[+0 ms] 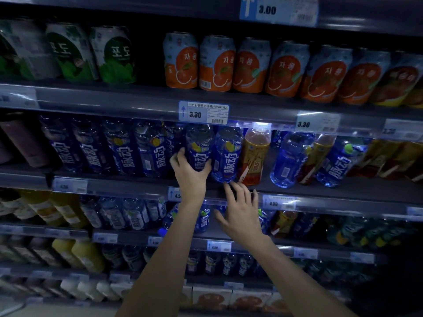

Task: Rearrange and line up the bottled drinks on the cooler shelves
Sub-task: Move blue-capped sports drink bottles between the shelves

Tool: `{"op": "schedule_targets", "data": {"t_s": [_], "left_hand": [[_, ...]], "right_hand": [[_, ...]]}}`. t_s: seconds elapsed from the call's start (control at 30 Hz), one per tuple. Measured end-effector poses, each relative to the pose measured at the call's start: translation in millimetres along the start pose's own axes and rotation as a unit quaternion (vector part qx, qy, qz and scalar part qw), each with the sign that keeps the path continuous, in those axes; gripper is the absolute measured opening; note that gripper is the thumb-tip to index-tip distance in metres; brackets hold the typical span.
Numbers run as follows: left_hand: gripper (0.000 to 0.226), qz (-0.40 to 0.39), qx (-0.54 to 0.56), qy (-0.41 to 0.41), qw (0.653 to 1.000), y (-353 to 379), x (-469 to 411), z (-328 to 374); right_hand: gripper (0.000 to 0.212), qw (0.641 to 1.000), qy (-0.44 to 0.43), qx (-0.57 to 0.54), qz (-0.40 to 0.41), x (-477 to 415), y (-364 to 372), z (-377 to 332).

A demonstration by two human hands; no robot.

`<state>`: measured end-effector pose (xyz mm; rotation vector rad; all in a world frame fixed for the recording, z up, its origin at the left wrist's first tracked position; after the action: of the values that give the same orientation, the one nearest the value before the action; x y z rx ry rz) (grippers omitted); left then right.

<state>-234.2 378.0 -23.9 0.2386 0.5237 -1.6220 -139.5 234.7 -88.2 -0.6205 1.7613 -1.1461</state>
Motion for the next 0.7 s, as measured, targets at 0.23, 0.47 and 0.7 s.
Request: {"op": "schedule_targets", "data": {"t_s": [0.23,0.47,0.7], "left_hand": [[0.071,-0.019,-0.037,0.018,0.999,-6.0,-6.4,5.7],[0.071,-0.037,-0.042,0.006,0.998,-9.2,-3.7,7.6],[0.073,-0.052,-0.041,-0.012,0.998,-8.6,-1.9,5.3]], "right_hand": [[0.078,1.0,-0.002,0.004,-0.006,0.7,-1.7,-0.9],[0.084,1.0,-0.005,0.004,-0.014,0.7,-1.3,-2.2],[0.085,1.0,0.001,0.006,-0.017,0.8,-0.3,-1.3]]}}
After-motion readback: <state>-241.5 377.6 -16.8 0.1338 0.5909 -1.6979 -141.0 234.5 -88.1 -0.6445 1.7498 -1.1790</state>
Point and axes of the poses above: each hand's wrist, its own x-axis away from the middle knuckle, its own y-axis out of the palm, z = x × y, the point moved 8 cm from there along -x, towards the middle knuckle, and after that the axes turned 1 degree about -z, right-handed, at the moved point
